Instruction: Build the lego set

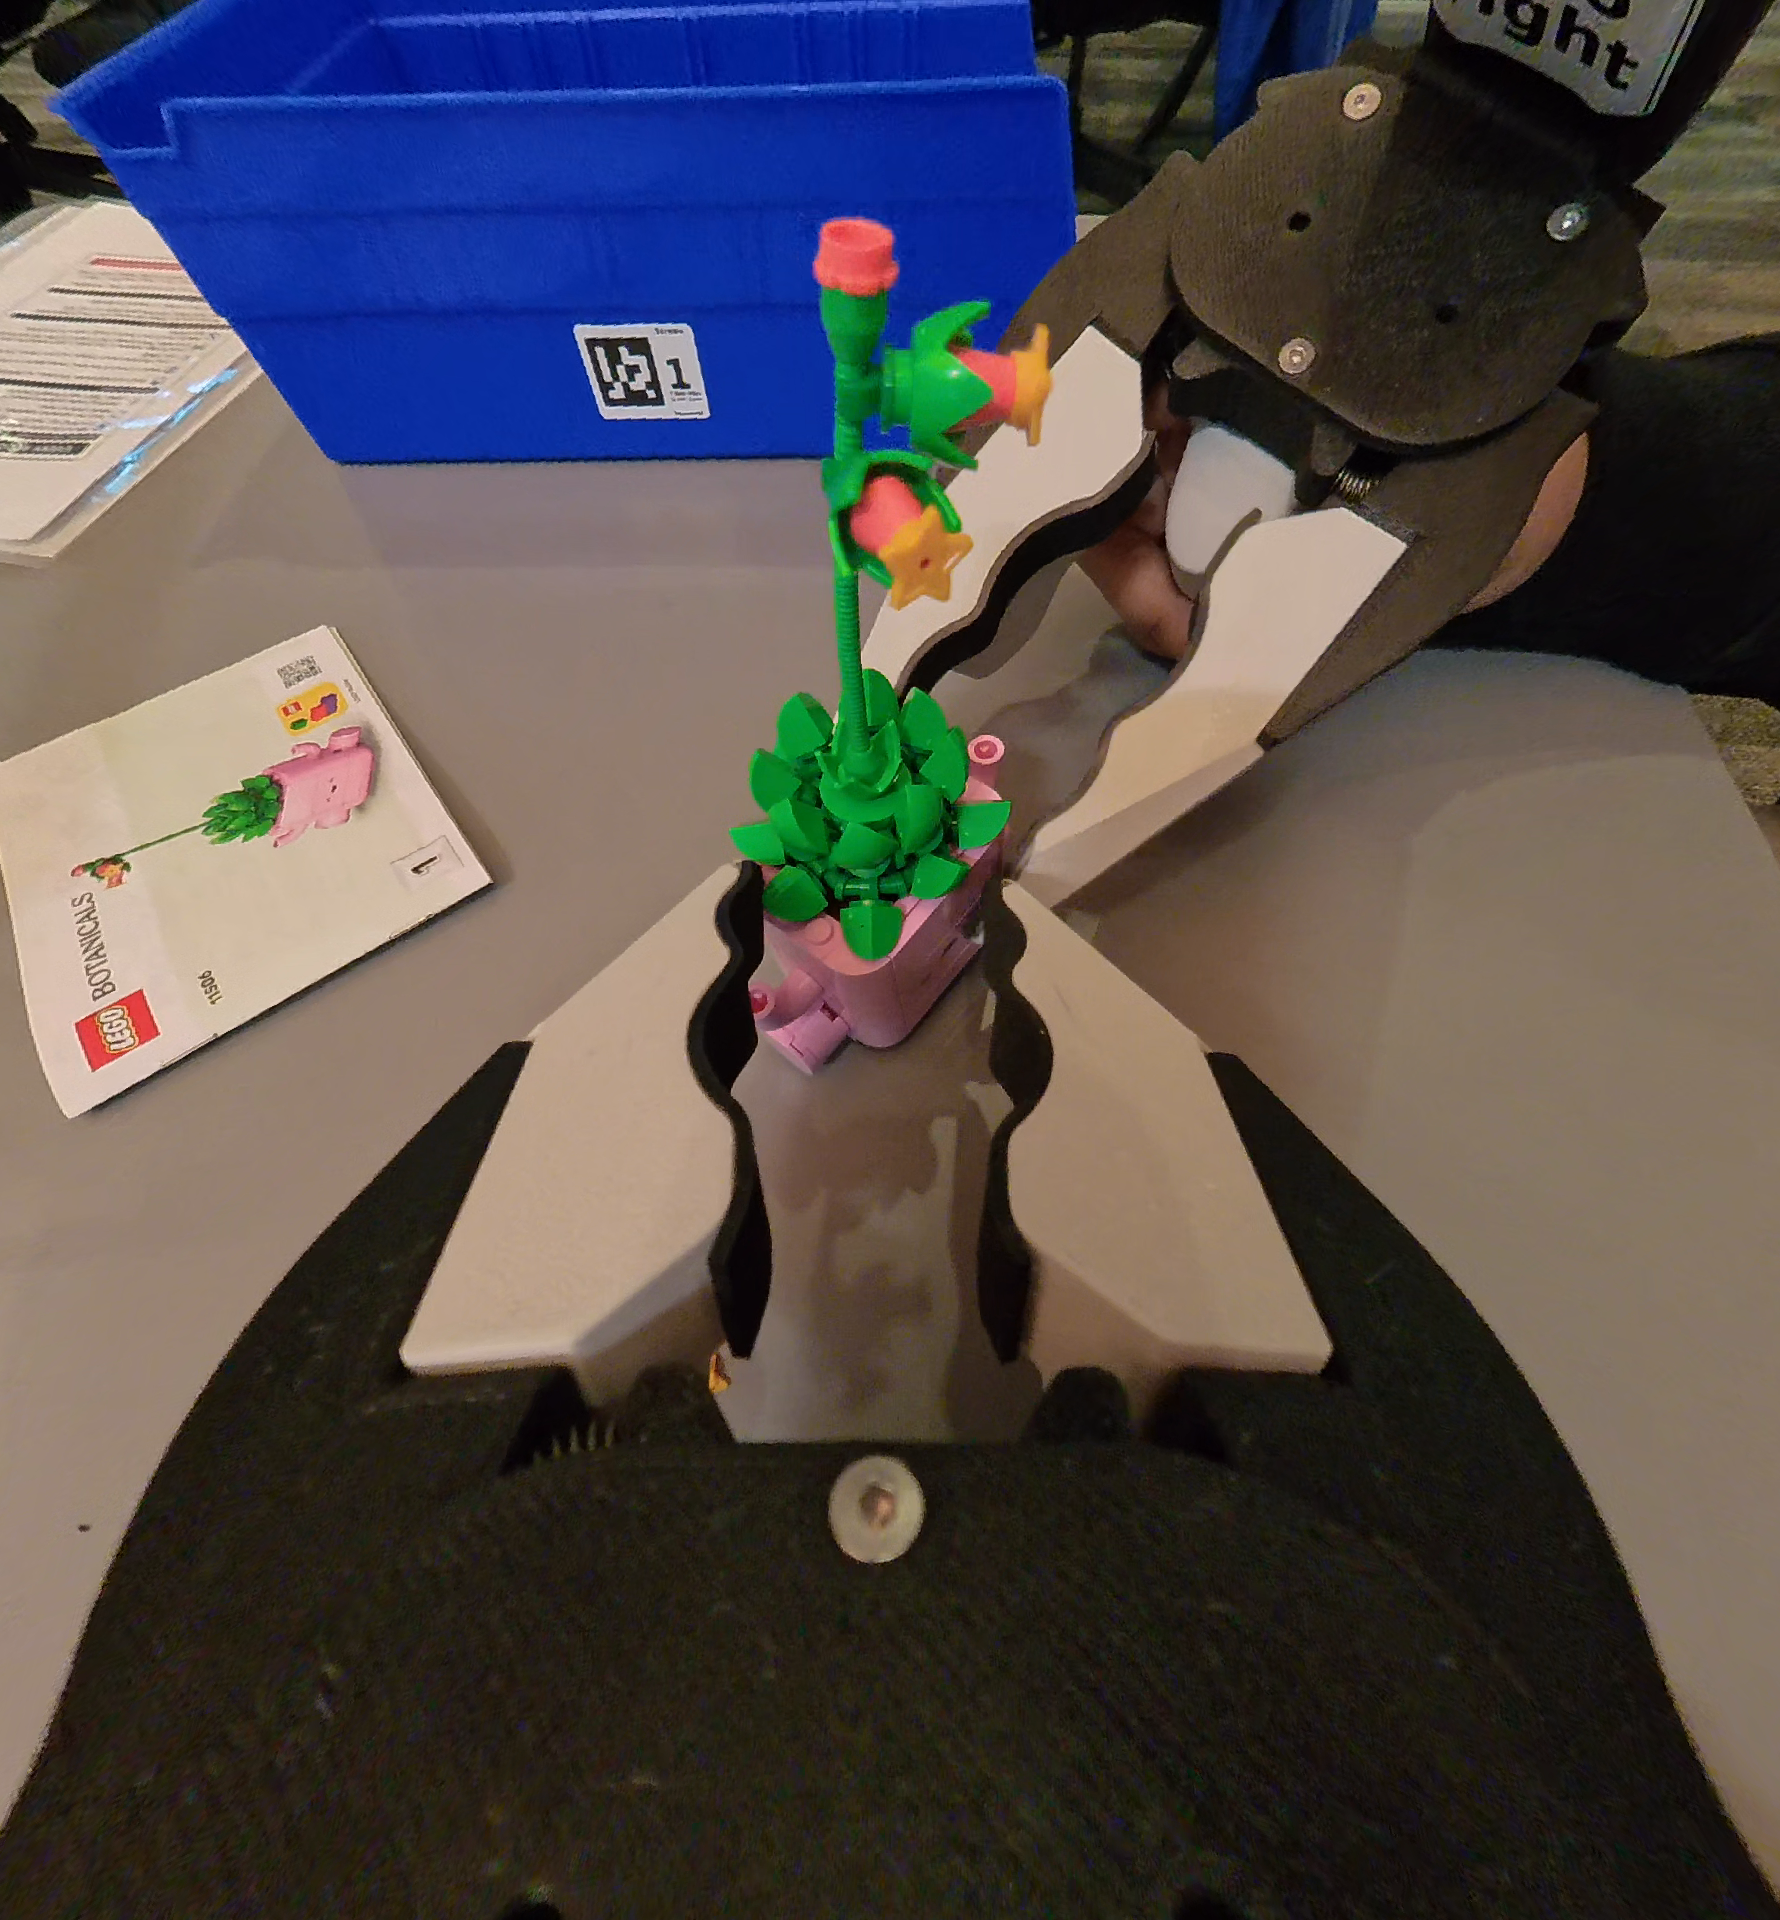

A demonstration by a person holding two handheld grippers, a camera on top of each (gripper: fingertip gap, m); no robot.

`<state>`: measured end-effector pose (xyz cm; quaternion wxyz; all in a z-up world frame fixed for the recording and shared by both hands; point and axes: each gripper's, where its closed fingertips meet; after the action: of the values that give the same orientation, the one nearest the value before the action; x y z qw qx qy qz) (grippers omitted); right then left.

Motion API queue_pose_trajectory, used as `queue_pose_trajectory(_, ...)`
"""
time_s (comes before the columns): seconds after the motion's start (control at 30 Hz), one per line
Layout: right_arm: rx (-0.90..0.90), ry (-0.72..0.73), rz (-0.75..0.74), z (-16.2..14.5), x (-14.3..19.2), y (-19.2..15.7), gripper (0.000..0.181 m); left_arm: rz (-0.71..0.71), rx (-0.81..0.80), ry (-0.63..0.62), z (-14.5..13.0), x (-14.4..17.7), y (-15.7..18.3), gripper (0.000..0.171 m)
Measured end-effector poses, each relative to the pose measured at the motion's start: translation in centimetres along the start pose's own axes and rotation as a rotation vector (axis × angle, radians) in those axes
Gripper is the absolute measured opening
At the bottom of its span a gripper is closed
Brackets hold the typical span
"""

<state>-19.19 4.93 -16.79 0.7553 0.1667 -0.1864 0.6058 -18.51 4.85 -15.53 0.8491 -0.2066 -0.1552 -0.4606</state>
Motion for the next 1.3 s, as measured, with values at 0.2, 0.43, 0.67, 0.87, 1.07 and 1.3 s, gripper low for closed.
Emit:
queue_pose_trajectory(0.2,-0.013,-0.002,0.010,0.0,0.0,0.0,0.039,-0.003,0.001,0.003,0.0,0.0,0.1,0.041)
queue_pose_trajectory(0.43,-0.017,-0.004,0.014,0.0,0.0,0.0,0.039,0.006,0.010,0.016,0.2,0.2,-0.2,0.042)
queue_pose_trajectory(0.67,-0.020,-0.005,0.017,-0.1,0.0,-0.1,0.038,-0.004,0.049,0.064,0.7,0.6,-0.4,0.044)
queue_pose_trajectory(0.87,-0.021,-0.006,0.019,-0.1,0.0,-0.1,0.038,-0.006,0.076,0.101,1.1,1.0,-0.7,0.044)
queue_pose_trajectory(1.07,-0.021,-0.006,0.019,-0.1,0.0,-0.1,0.038,-0.012,0.077,0.098,1.0,1.1,-0.7,0.044)
queue_pose_trajectory(1.3,-0.022,-0.006,0.019,-0.1,0.0,-0.1,0.038,-0.015,0.072,0.097,1.0,1.0,-0.6,0.044)
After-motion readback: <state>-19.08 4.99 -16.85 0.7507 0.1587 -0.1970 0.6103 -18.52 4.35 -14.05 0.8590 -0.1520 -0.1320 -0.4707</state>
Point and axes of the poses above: each gripper's, where its closed fingertips meet, x back along the fingers, z out of its top, y = z × x across the jaws, and after that the axes turned 12 degrees about -x, right-handed
